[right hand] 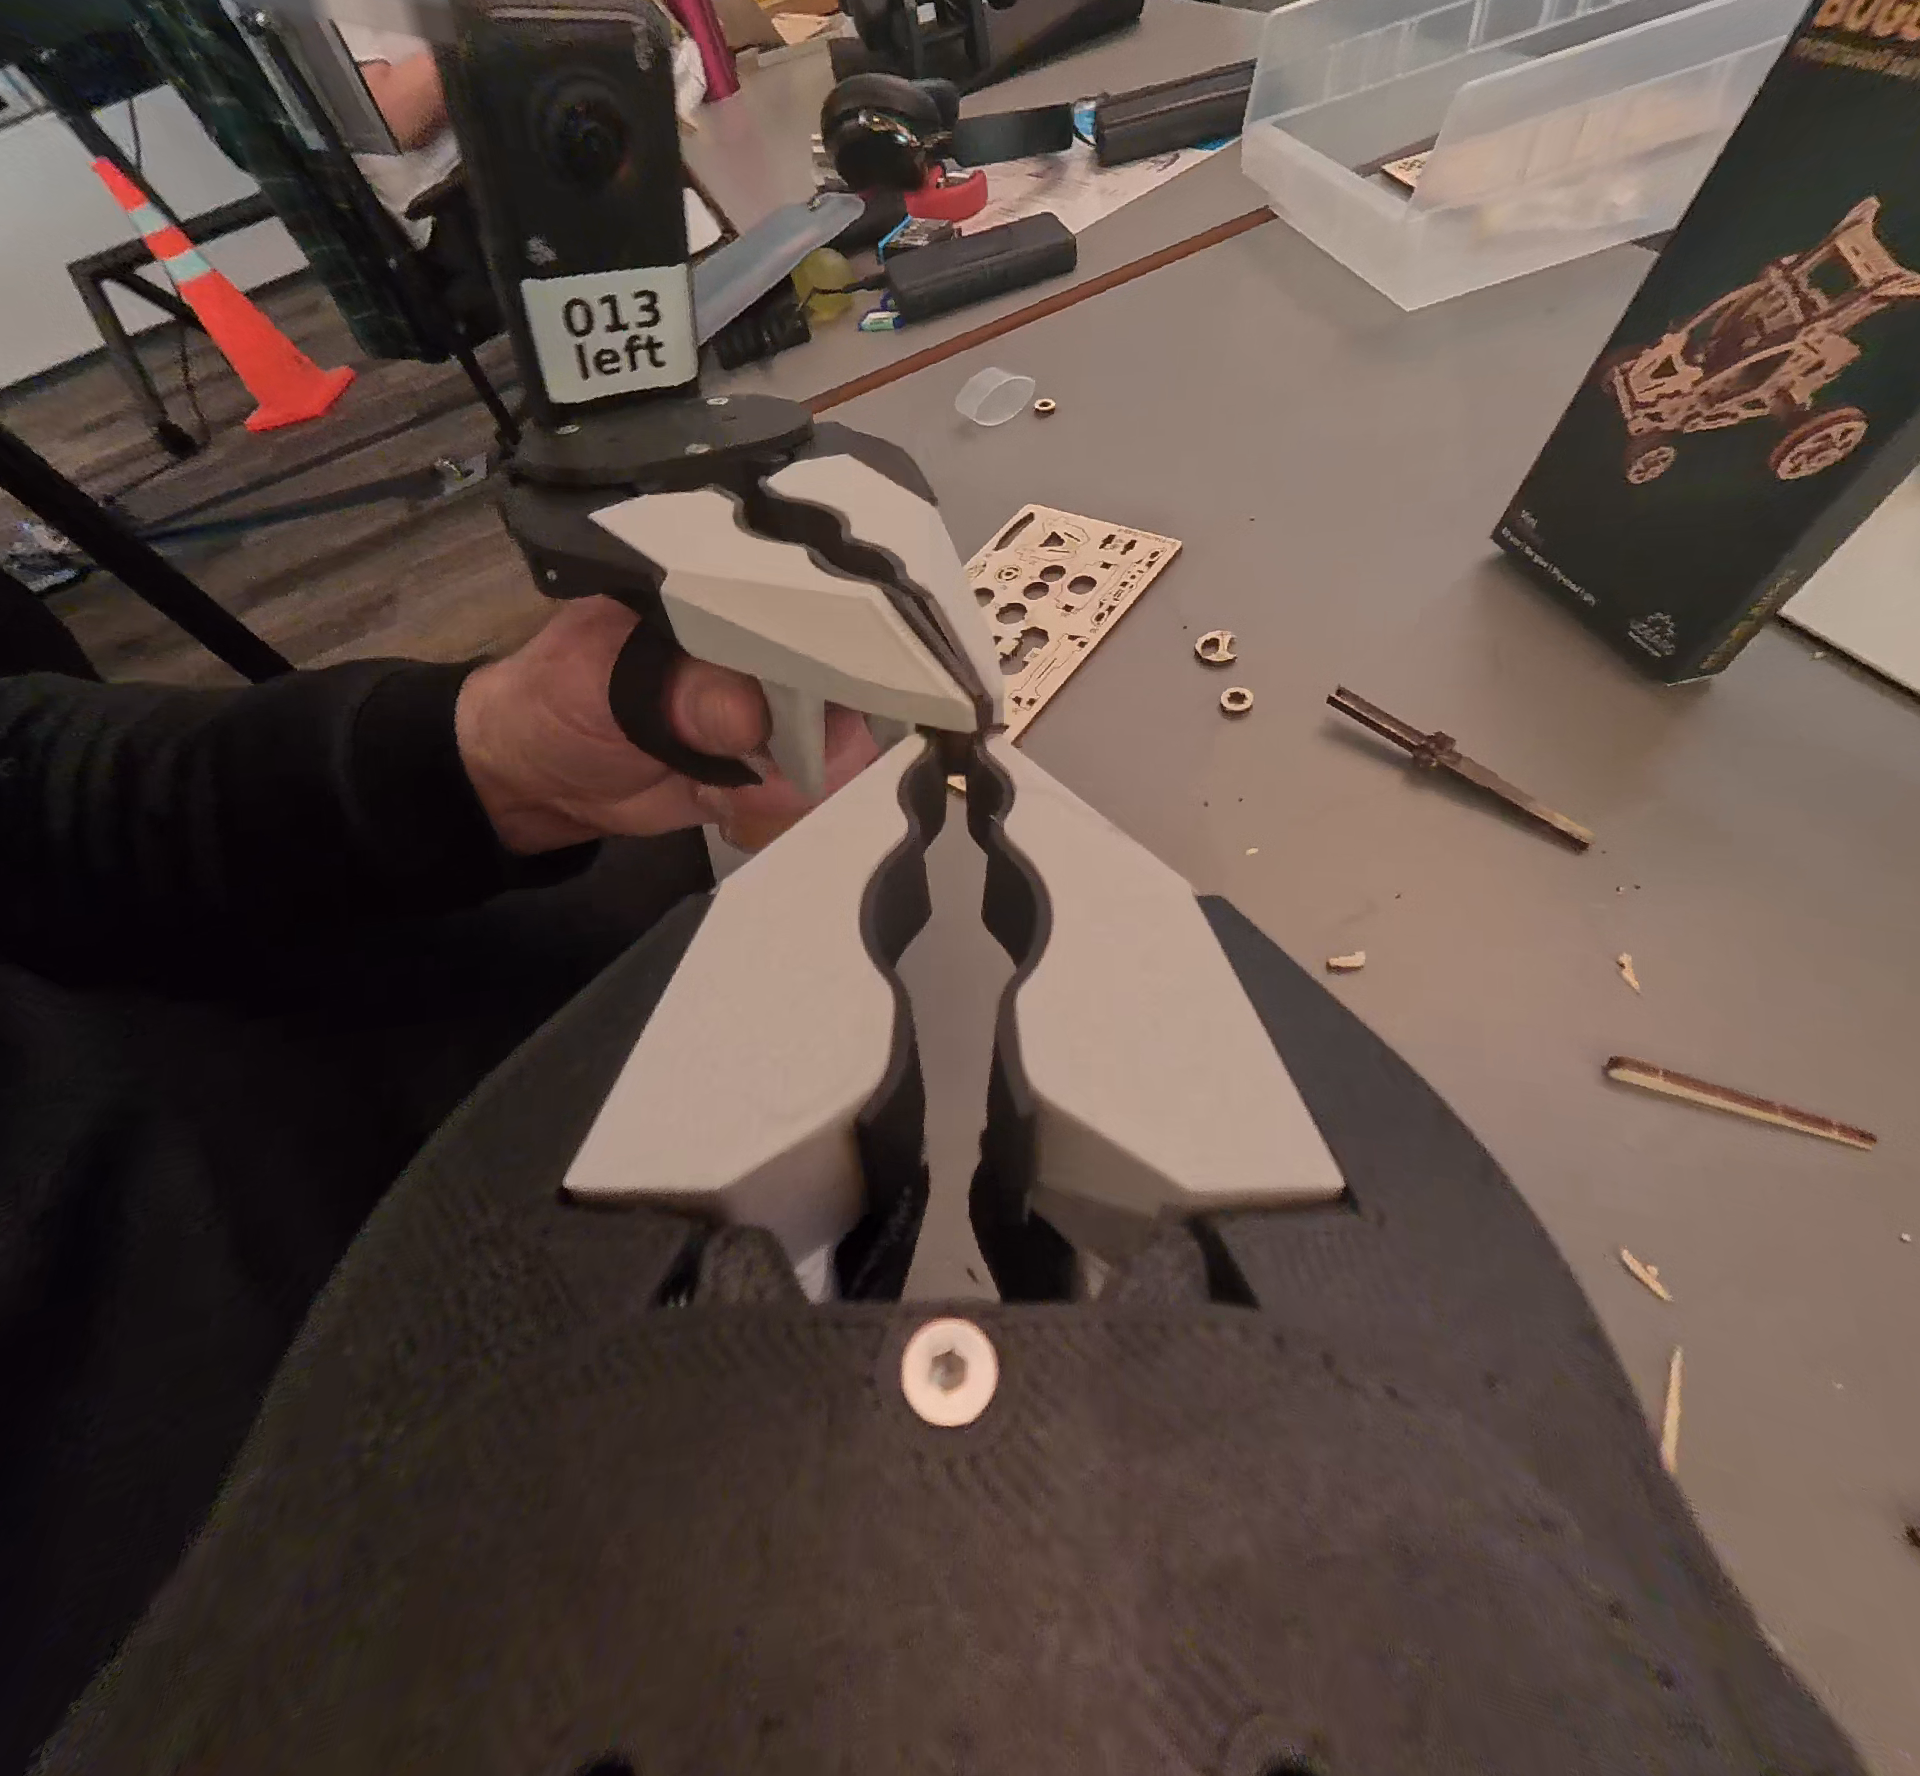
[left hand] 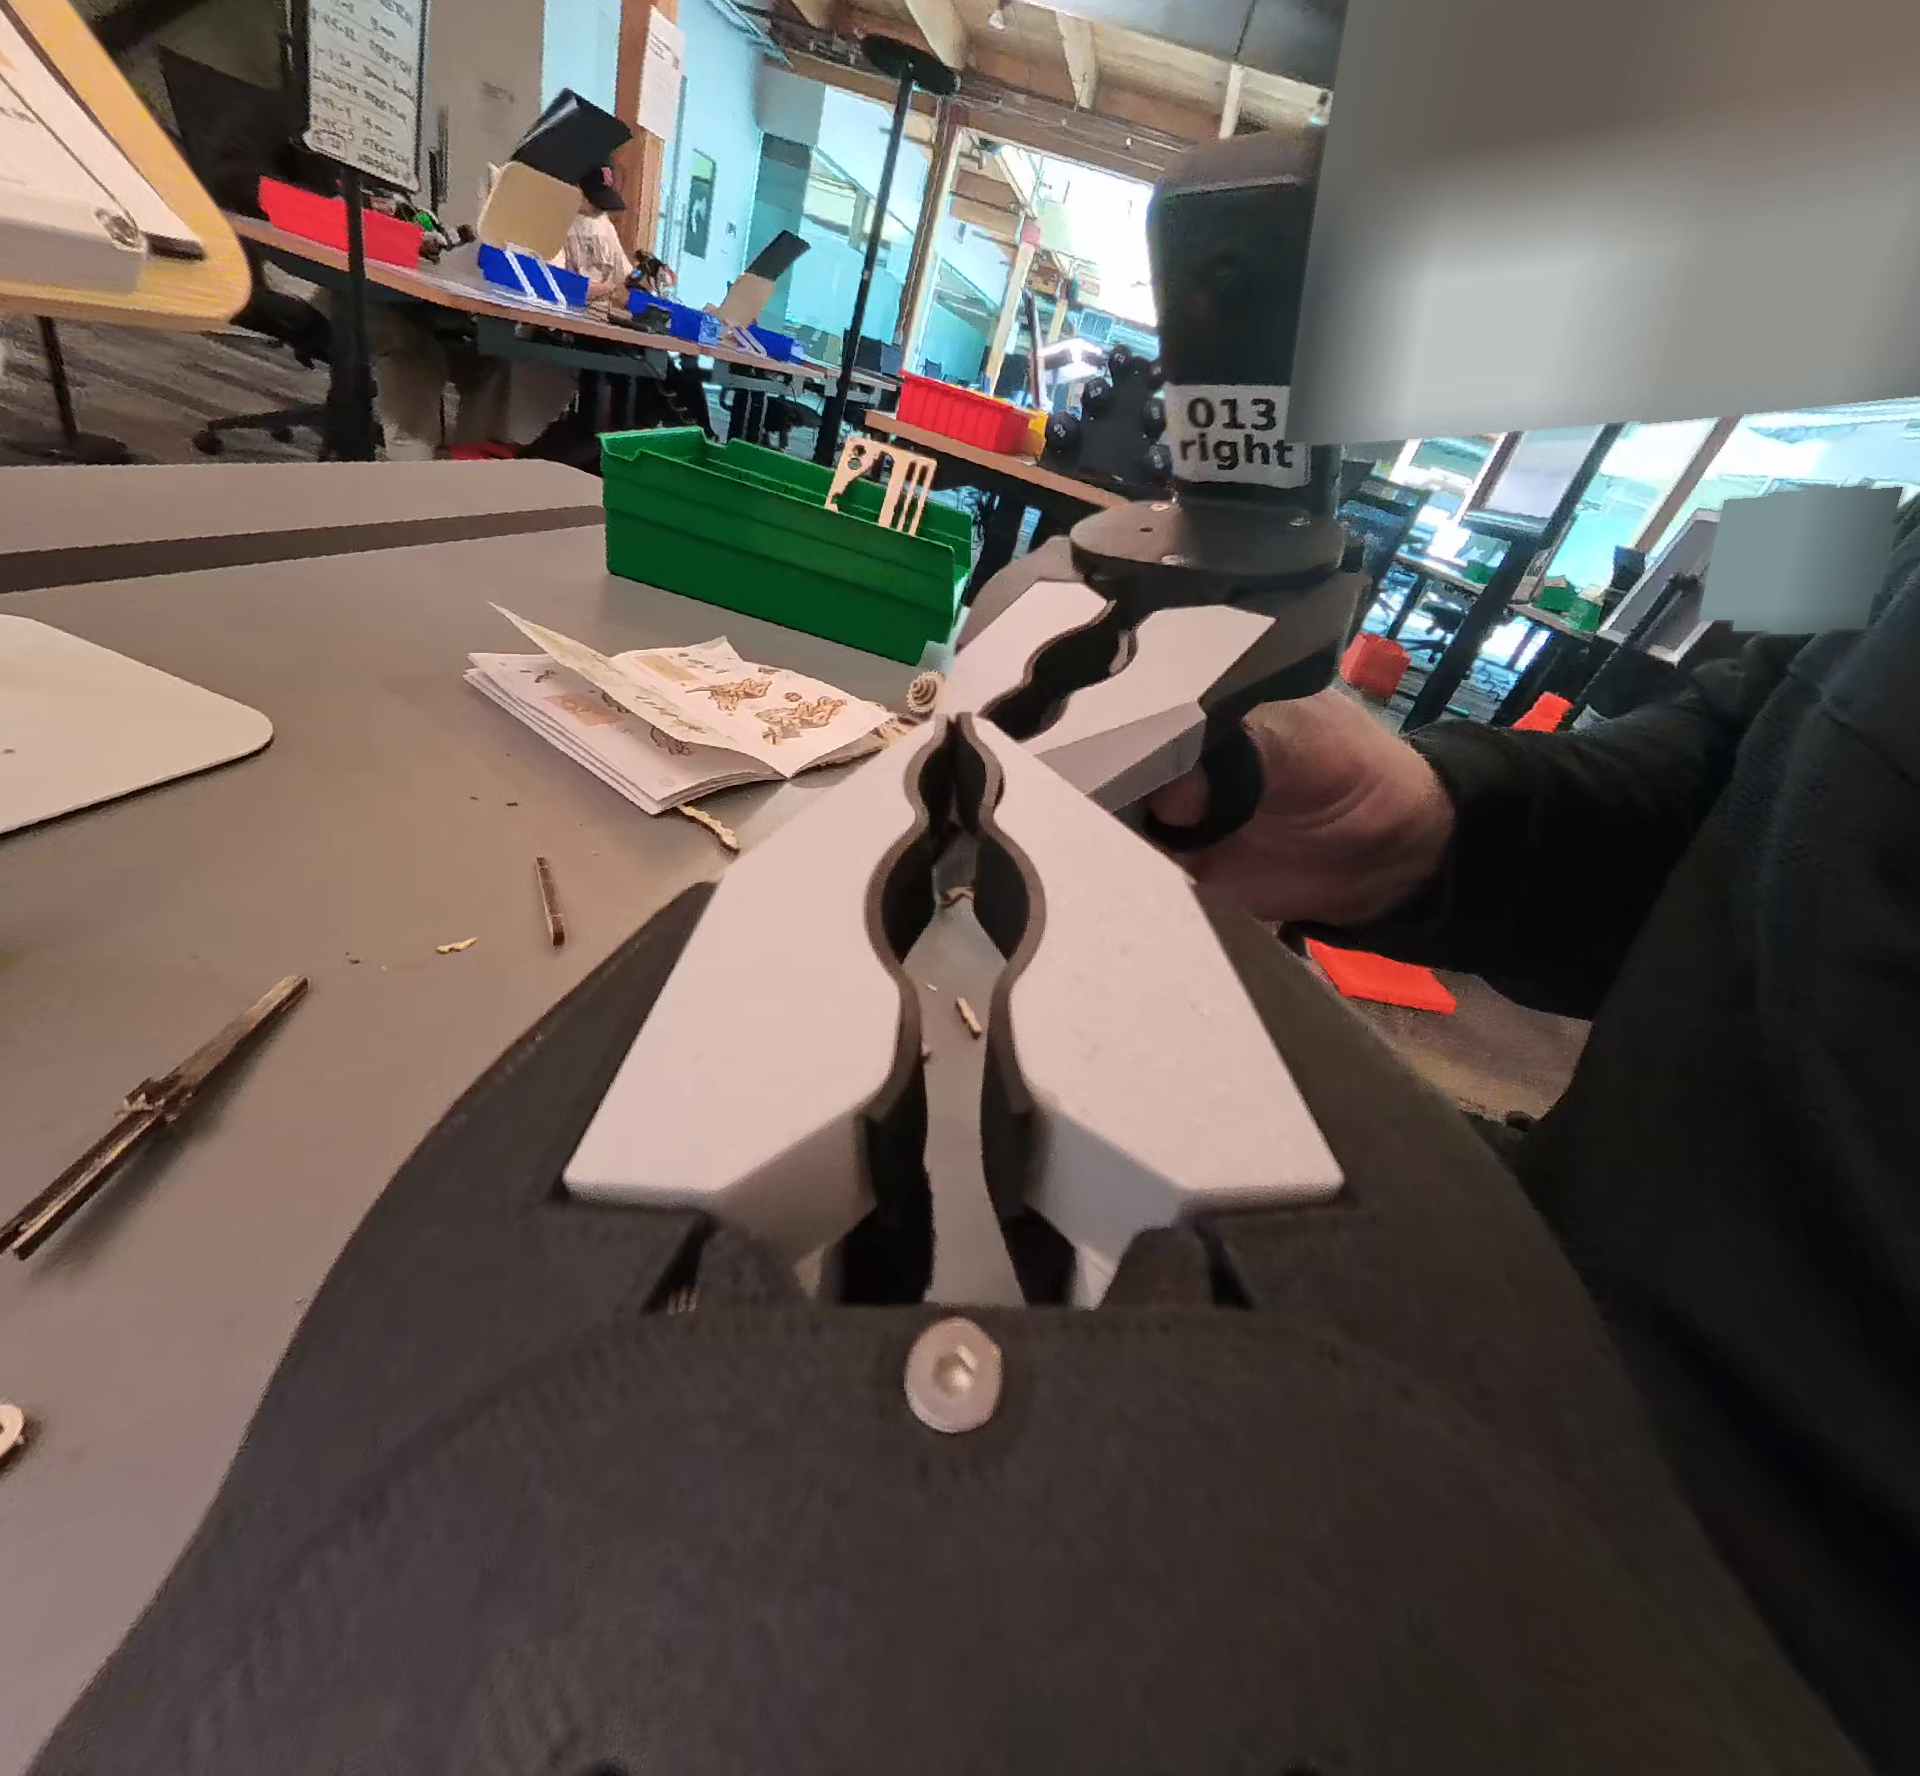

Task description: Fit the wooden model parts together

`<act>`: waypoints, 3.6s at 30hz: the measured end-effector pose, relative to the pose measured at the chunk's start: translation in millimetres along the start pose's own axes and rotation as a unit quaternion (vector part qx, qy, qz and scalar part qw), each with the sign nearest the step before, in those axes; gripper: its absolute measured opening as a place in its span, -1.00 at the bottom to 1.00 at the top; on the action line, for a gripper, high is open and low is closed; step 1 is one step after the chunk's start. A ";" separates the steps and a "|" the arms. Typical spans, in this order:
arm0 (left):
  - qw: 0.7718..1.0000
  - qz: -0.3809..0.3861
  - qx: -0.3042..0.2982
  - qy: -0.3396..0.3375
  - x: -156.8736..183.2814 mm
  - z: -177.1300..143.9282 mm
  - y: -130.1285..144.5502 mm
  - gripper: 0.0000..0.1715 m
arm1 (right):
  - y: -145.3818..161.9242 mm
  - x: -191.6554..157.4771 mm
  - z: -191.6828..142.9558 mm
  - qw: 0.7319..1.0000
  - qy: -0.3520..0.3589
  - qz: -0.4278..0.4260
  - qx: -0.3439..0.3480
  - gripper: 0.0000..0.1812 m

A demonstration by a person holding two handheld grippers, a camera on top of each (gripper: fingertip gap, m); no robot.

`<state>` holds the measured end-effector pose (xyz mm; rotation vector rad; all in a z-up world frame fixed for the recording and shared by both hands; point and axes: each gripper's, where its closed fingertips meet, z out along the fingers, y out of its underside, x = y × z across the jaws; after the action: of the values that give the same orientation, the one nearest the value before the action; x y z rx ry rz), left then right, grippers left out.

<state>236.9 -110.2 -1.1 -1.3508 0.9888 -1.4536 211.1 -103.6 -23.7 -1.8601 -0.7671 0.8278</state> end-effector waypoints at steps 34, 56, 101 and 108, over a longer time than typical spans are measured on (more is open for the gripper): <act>0.943 -0.323 0.058 0.053 -26.8 -3.9 -3.4 -1.00 | -16.0 15.5 -12.1 0.977 0.103 -0.189 0.012 -0.65; 0.925 -0.376 0.043 0.031 -16.6 9.4 6.7 -0.95 | -0.6 29.5 -10.2 0.923 0.200 -0.318 -0.081 -0.81; 0.937 -0.345 0.051 0.023 -9.1 12.3 6.8 -0.98 | -3.8 24.1 -8.8 0.937 0.183 -0.292 -0.060 -0.79; 0.931 -0.359 0.044 0.044 -7.6 9.6 4.1 -0.99 | -5.4 20.7 -9.5 0.941 0.169 -0.289 -0.050 -0.84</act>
<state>246.9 -103.9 -6.4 -1.6835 0.4720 -2.0787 229.8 -90.0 -20.0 -1.6638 -1.0676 0.0933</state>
